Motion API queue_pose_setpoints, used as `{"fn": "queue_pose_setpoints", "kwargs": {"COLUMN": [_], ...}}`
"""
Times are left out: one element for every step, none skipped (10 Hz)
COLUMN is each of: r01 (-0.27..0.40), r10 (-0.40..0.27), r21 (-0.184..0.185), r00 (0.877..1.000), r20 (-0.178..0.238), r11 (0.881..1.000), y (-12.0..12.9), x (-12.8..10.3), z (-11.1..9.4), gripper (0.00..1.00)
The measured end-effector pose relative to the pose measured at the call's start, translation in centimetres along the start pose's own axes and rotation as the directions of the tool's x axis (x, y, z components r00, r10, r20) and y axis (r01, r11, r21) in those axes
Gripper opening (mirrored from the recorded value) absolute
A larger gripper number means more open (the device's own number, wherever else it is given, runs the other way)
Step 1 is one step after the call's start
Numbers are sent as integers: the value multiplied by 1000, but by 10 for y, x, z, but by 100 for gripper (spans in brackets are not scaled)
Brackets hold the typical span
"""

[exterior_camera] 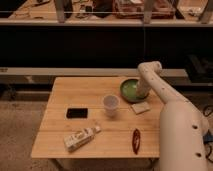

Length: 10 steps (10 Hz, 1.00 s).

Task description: Push the ceramic bowl across the table

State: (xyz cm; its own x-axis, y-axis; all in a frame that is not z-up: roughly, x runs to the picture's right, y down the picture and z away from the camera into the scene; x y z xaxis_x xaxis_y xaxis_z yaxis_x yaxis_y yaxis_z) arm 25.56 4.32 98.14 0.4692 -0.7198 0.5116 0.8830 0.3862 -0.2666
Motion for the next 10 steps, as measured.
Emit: {"fn": "queue_pose_setpoints", "kwargs": {"r01": [1, 0, 1, 1, 0, 0, 0, -1, -2, -1], "r10": [-1, 0, -1, -1, 0, 0, 0, 1, 2, 1], "r21": [1, 1, 1, 3, 3, 12, 10, 6, 6, 5], "r00": [1000, 1000, 1000, 1000, 1000, 1000, 1000, 1000, 1000, 1000], "r20": [0, 0, 0, -3, -2, -3, -5, -4, -5, -5], "r11": [1000, 1000, 1000, 1000, 1000, 1000, 1000, 1000, 1000, 1000], "y": [-1, -1, -1, -1, -2, -4, -4, -2, -1, -1], "x": [0, 0, 0, 1, 1, 1, 1, 1, 2, 2], "z": [0, 0, 0, -2, -2, -2, -3, -3, -3, -3], "gripper": [62, 72, 78, 80, 80, 80, 80, 80, 80, 80]}}
